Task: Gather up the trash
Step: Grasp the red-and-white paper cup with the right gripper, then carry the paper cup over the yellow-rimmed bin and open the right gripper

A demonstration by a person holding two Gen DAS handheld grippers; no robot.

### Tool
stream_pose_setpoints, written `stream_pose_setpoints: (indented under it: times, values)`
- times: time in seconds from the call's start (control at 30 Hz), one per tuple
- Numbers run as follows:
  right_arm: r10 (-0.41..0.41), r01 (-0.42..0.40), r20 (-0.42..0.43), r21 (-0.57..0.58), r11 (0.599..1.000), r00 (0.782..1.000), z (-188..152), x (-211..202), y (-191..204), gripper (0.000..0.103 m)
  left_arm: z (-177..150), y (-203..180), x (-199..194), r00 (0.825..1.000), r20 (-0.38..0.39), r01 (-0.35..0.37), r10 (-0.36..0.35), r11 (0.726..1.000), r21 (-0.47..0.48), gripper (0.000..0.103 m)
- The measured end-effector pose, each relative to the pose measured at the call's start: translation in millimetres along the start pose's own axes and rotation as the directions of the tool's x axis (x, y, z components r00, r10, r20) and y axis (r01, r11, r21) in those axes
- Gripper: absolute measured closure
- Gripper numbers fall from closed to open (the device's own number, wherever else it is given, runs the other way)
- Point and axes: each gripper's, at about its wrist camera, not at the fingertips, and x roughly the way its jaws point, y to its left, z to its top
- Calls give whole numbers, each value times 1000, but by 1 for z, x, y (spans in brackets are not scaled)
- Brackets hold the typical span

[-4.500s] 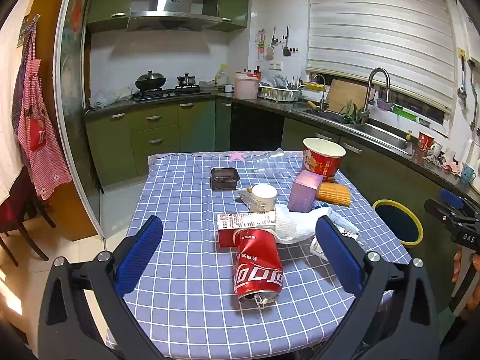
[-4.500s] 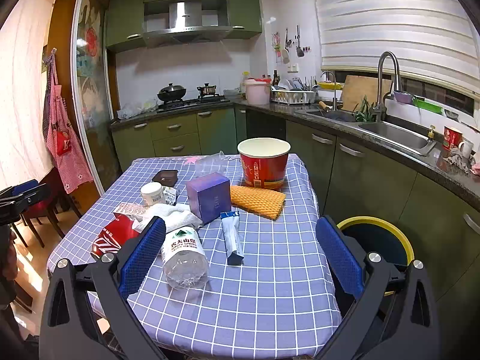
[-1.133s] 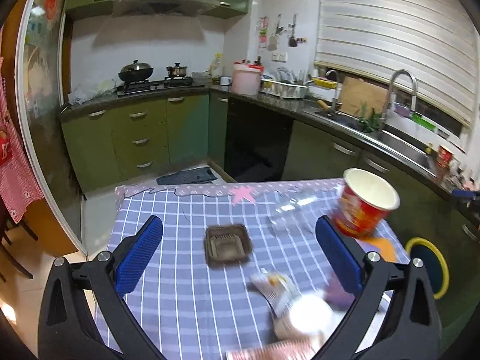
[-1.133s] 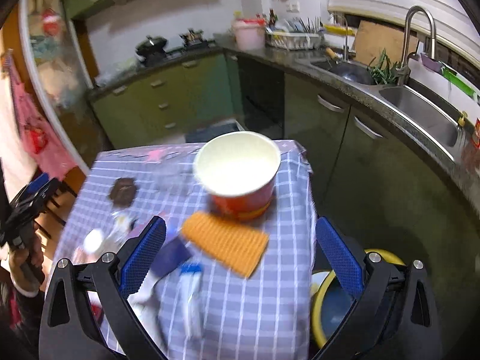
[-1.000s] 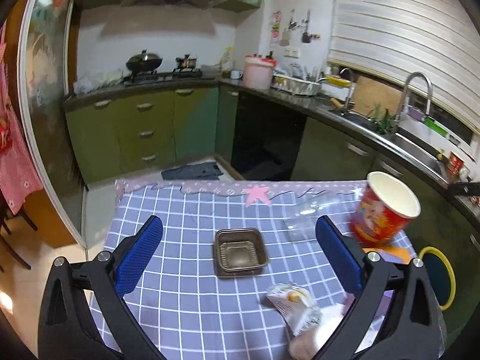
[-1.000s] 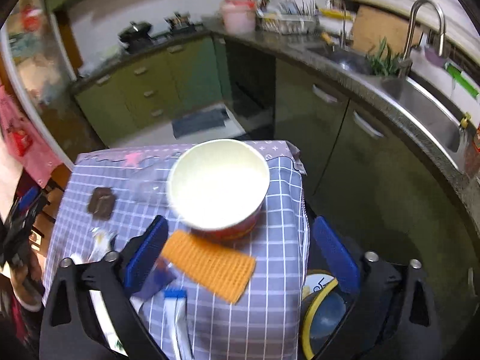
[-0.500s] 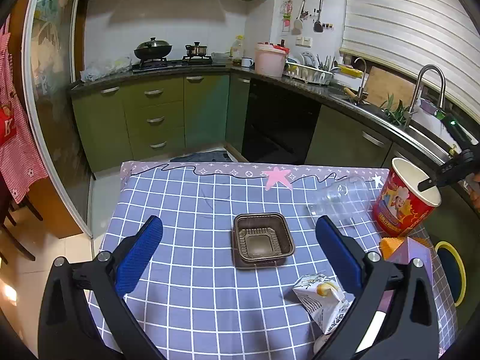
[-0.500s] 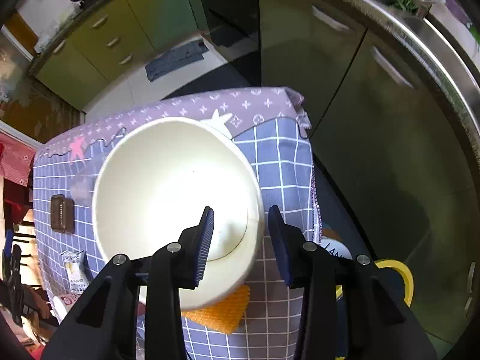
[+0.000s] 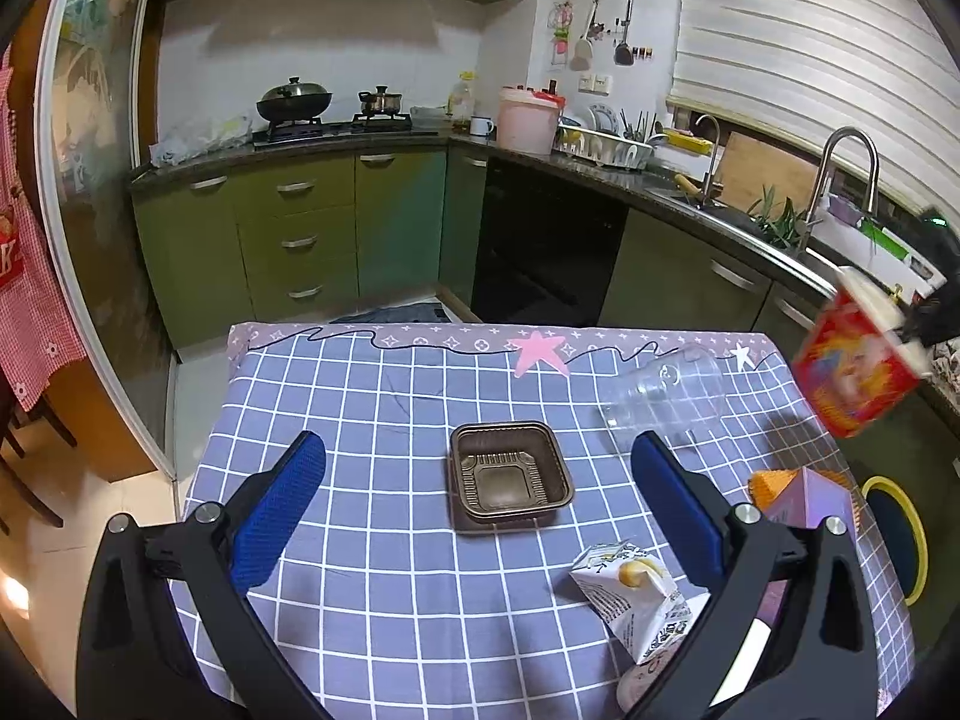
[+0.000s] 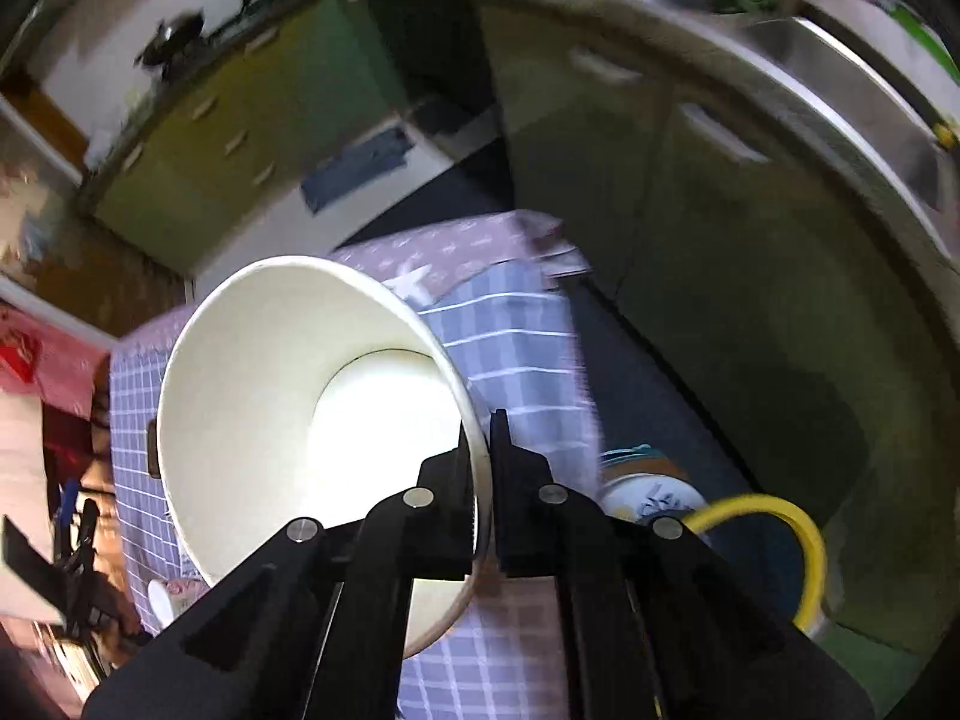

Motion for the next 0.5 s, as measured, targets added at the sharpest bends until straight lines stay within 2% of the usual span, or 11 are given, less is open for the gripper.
stream_pose_setpoints:
  times: [0.13, 0.23, 0.33, 0.5]
  values:
    - [-39, 35, 37, 102, 994, 999, -42, -48, -73, 98, 0, 2, 0, 1000, -1, 19, -19, 1000, -15, 6]
    - [-80, 72, 28, 202, 977, 996, -78, -55, -134, 97, -1, -1, 0, 1000, -1, 22, -22, 1000, -11, 6]
    - [-119, 119, -18, 286, 951, 993, -116, -33, -190, 97, -3, -6, 1, 1000, 0, 17, -17, 1000, 5, 6]
    - [-112, 140, -98, 357, 924, 989, -152, 27, -238, 97, -7, -15, 6, 1000, -15, 16, -16, 999, 34, 6]
